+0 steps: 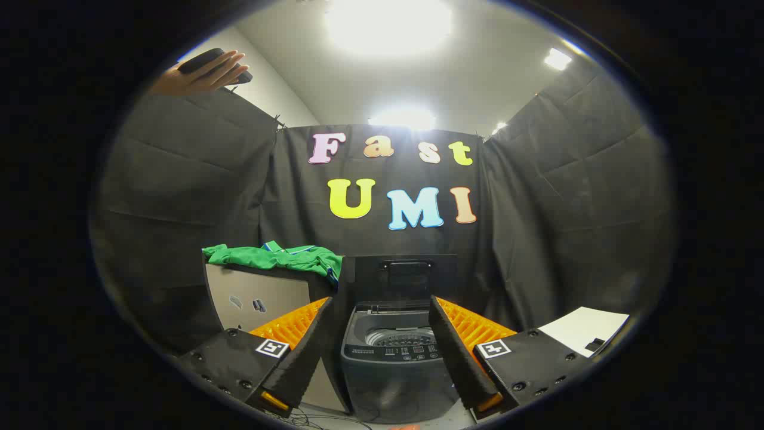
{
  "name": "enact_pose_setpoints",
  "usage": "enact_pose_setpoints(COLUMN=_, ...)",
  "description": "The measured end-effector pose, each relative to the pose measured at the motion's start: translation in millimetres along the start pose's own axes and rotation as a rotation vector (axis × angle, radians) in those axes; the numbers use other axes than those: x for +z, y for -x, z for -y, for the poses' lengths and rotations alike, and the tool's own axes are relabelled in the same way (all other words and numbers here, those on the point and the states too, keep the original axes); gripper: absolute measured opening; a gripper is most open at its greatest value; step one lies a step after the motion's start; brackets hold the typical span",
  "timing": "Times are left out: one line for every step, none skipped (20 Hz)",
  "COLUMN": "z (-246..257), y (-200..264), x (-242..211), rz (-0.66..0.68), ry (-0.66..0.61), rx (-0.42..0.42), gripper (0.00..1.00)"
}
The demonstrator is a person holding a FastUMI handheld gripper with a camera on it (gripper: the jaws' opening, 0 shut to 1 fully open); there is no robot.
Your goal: Put the clothes into the washing machine and then close the washing machine lid.
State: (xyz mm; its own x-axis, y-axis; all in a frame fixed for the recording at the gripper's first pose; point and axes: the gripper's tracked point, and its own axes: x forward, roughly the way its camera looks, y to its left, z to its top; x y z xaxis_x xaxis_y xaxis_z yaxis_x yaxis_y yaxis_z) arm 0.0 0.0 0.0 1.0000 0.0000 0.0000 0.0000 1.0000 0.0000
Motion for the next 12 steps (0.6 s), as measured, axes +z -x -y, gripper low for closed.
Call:
enact_pose_setpoints(z=-1.5, y=0.2, x=-0.4, rz=-0.001, ry=0.006, rx=0.003, gripper=0.98)
enact_pose_setpoints(z=-2.9, y=-0.2, x=0.4, rz=-0.001, ry=0.011, rx=0.007, gripper=0.98)
enact_pose_setpoints(z=-4.5, y=-1.0, x=1.0, rz=-0.001, ry=0.013, rx=0.010, gripper=0.98)
enact_pose_setpoints(z=-5.7, y=-1.8, x=0.8, rz=-0.004, ry=0.011, rx=0.012, gripper=0.98)
enact_pose_setpoints(z=-8.1, y=-3.5, x=0.7, rz=-0.007, ry=0.005, rx=0.016, gripper=0.98)
enact_pose_setpoints(z=-10.8, y=-4.8, x=1.4, rz=-0.007, ry=0.001, rx=0.021, gripper=0.98)
enact_pose_setpoints(z=-12.6, y=-6.1, x=2.9, rz=-0.003, ry=0.006, rx=0.024, gripper=0.98)
enact_pose_setpoints(z=-14.1, y=-6.6, x=4.9, rz=0.001, ry=0.012, rx=0.028, gripper=0.98)
enact_pose_setpoints(z=-16.0, y=-7.1, x=5.1, rz=0.002, ry=0.015, rx=0.033, gripper=0.98)
enact_pose_setpoints(z=-17.4, y=-7.1, x=3.7, rz=0.001, ry=0.014, rx=0.037, gripper=0.98)
enact_pose_setpoints(z=-18.2, y=-7.2, x=3.3, rz=0.001, ry=0.011, rx=0.039, gripper=0.98)
enact_pose_setpoints(z=-18.4, y=-7.7, x=3.7, rz=0.001, ry=0.010, rx=0.040, gripper=0.98)
